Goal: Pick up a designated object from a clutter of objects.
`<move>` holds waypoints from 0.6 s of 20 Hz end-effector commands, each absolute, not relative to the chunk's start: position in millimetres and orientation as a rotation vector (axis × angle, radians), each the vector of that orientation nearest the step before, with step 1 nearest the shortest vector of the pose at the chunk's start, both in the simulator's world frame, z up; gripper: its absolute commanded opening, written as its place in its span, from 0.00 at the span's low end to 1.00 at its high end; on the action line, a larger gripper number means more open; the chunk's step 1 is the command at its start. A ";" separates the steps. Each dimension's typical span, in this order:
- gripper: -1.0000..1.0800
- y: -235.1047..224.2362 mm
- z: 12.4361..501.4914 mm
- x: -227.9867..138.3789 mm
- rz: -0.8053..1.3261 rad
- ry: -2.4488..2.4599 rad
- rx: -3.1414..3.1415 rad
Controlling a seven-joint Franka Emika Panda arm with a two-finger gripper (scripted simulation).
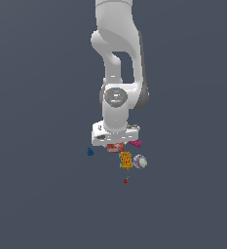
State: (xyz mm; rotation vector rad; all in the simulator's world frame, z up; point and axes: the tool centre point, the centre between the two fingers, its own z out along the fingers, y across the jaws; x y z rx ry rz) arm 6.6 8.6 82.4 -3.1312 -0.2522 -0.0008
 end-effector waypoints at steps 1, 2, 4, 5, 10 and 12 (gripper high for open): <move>0.00 -6.0 101.3 11.7 -0.002 -0.252 -3.131; 0.00 -12.4 109.5 14.0 -0.002 -0.252 -3.130; 0.00 -26.1 127.1 18.9 -0.002 -0.252 -3.130; 0.00 -33.1 136.2 21.5 -0.002 -0.252 -3.130; 0.00 -69.5 183.2 35.1 -0.002 -0.253 -3.129; 0.00 -84.0 201.9 40.6 -0.002 -0.253 -3.129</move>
